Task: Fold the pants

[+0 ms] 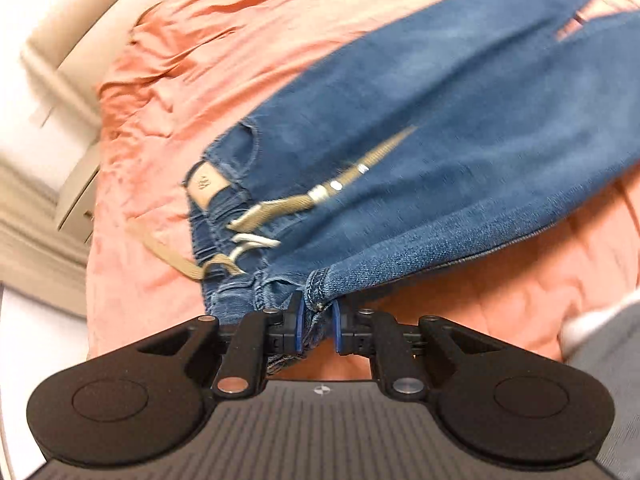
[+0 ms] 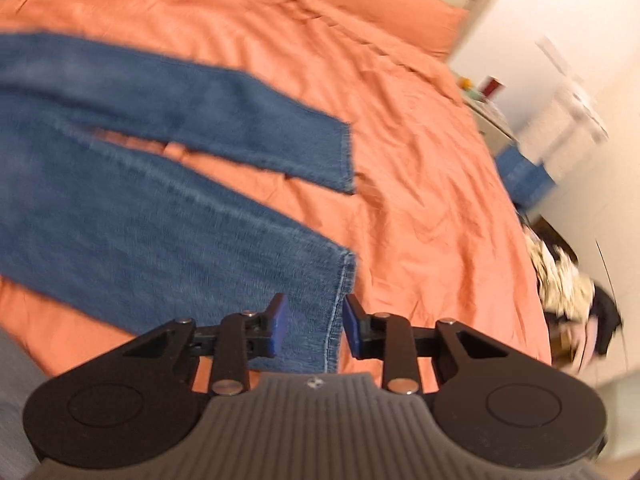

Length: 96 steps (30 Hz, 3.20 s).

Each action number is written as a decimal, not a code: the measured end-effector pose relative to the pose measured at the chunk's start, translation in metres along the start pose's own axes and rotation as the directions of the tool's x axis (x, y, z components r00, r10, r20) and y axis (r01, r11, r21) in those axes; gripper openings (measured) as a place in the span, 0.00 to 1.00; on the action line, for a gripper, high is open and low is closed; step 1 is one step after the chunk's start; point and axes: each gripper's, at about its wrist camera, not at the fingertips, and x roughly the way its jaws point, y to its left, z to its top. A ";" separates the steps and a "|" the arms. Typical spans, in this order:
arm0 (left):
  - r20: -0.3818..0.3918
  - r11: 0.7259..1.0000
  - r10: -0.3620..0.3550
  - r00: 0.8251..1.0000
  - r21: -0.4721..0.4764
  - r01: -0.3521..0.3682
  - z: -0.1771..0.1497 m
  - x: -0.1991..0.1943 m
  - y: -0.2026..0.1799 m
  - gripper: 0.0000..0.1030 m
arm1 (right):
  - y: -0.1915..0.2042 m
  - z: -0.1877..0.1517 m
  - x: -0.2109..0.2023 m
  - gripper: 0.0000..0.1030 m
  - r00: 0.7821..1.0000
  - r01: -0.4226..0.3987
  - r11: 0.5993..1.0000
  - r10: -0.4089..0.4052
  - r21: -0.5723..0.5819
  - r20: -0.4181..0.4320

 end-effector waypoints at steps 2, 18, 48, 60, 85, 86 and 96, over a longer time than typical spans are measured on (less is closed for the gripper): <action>-0.006 1.000 0.012 1.000 -0.024 -0.013 0.008 0.001 0.004 0.14 | 0.003 -0.005 0.010 0.20 1.000 -0.021 0.995 0.020 -0.095 -0.017; -0.082 0.991 0.075 0.994 -0.105 -0.084 0.027 -0.003 -0.011 0.14 | 0.032 -0.050 0.064 0.21 0.994 -0.106 0.847 0.082 -0.521 -0.069; 0.031 0.929 0.221 0.975 -0.312 -0.200 0.110 -0.005 0.061 0.13 | -0.020 0.097 0.067 0.00 0.957 0.215 0.915 -0.127 -0.342 0.260; -0.099 0.930 0.183 0.978 -0.307 -0.205 0.186 0.140 0.095 0.14 | 0.005 0.236 0.218 0.00 0.982 0.180 0.930 -0.153 -0.321 0.108; -0.075 0.918 0.190 0.979 -0.340 -0.204 0.204 0.178 0.095 0.14 | 0.024 0.258 0.312 0.00 0.989 0.147 0.950 -0.139 -0.275 0.047; -0.089 0.919 0.185 0.979 -0.337 -0.204 0.207 0.186 0.093 0.14 | 0.027 0.259 0.319 0.00 0.989 0.147 0.951 -0.143 -0.273 0.034; -0.042 0.918 0.157 0.987 -0.362 -0.161 0.194 0.184 0.098 1.00 | 0.032 0.257 0.330 0.39 0.986 0.166 0.969 -0.165 -0.185 0.022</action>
